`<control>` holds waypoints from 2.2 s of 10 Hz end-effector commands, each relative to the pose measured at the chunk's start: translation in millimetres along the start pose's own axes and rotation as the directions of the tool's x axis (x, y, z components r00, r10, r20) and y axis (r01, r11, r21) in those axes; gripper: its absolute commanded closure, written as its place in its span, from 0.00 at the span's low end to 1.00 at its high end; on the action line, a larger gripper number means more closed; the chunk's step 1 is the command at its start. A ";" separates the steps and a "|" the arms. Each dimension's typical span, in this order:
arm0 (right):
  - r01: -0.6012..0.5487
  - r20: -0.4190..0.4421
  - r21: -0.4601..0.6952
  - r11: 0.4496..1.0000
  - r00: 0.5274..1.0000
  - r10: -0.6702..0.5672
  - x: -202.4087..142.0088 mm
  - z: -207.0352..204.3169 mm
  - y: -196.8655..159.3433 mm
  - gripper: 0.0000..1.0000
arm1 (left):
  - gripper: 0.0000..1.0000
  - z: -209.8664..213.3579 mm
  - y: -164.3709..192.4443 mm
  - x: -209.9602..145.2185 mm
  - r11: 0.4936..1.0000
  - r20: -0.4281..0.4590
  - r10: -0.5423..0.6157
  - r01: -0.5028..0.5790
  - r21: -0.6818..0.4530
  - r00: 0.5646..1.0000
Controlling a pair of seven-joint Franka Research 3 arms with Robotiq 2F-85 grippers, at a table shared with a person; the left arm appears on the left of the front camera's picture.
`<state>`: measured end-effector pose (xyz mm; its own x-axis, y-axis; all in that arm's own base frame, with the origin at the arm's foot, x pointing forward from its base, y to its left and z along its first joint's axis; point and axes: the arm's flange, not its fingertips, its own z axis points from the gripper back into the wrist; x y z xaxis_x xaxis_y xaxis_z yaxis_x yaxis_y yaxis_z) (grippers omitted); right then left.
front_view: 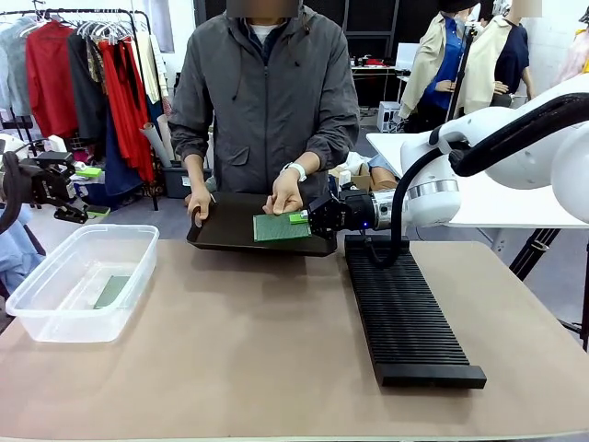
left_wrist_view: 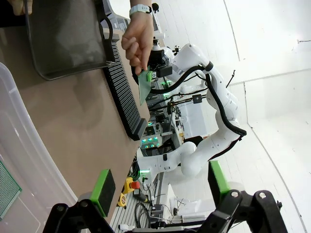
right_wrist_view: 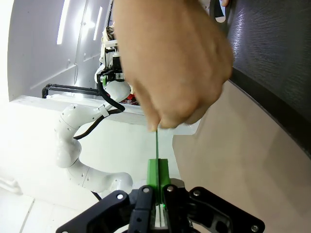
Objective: Sort PCBs into racks and boxes based on the side picked up.
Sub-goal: If the short side of the Blank PCB is picked up, insert it into the PCB Rack ; if the long side is picked up, place it in the Organizing box.
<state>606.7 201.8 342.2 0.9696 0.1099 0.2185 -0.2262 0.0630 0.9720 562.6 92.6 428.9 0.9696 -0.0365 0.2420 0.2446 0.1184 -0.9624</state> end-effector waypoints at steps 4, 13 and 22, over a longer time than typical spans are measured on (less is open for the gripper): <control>-0.002 -0.002 0.003 1.000 1.000 0.002 0.4 -1.9 1.4 1.00 | 0.00 1.1 -1.2 -1.1 1.000 -0.005 -0.001 0.001 -0.007 1.000; -0.002 -0.002 0.003 1.000 1.000 0.002 0.4 -1.9 1.4 1.00 | 0.00 1.1 -1.2 -1.1 1.000 -0.005 -0.001 0.001 -0.007 1.000; 0.001 0.000 0.000 1.000 1.000 -0.001 -0.1 0.2 -0.3 1.00 | 0.00 1.1 -1.2 -1.1 1.000 -0.005 -0.001 0.001 -0.007 1.000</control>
<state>606.7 201.4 341.7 0.9699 0.1095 0.2176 -0.2252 0.0633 0.9722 562.6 92.6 428.9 0.9696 -0.0365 0.2420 0.2446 0.1184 -0.9624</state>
